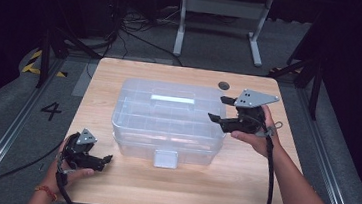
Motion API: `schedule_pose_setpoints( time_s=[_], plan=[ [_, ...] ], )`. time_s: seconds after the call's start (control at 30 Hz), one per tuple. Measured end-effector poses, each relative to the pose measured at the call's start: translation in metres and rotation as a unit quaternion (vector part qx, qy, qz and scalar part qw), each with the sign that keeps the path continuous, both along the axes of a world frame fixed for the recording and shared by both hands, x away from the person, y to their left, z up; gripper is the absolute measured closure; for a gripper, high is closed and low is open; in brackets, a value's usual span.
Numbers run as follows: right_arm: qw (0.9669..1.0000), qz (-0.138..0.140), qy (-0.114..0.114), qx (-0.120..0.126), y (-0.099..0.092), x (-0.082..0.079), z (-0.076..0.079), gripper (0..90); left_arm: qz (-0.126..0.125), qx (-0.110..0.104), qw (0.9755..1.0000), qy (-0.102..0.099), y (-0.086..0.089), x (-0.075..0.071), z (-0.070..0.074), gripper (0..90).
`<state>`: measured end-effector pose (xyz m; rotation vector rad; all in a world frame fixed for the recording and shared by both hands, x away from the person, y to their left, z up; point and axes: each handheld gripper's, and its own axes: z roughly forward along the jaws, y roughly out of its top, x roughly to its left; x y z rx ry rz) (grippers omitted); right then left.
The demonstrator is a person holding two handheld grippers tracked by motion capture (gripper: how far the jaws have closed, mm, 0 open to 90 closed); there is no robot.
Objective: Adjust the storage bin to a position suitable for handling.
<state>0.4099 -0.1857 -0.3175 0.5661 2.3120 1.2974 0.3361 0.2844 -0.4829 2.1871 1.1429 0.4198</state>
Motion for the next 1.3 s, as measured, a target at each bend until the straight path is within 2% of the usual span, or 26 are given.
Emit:
schedule_pose_setpoints(
  time_s=[0.57,0.83,1.1,1.3],
  plan=[
    [0.9997,0.02,0.002,-0.016,0.023,0.008,0.001,33.0,0.0,0.0,1.0,0.0,0.0,0.0,0.0,0.5],
    [0.9995,0.028,0.0,-0.017,0.034,0.013,0.007,35.3,0.0,0.0,1.0,0.0,0.0,0.0,0.0,0.5],
    [0.9986,0.044,0.004,-0.03,0.048,0.015,0.009,36.6,0.0,0.0,1.0,0.0,0.0,0.0,0.0,0.5],
    [0.9976,0.055,0.009,-0.042,0.057,0.021,0.009,43.3,0.0,0.0,1.0,0.001,0.0,0.0,0.0,0.5]
  ],
)
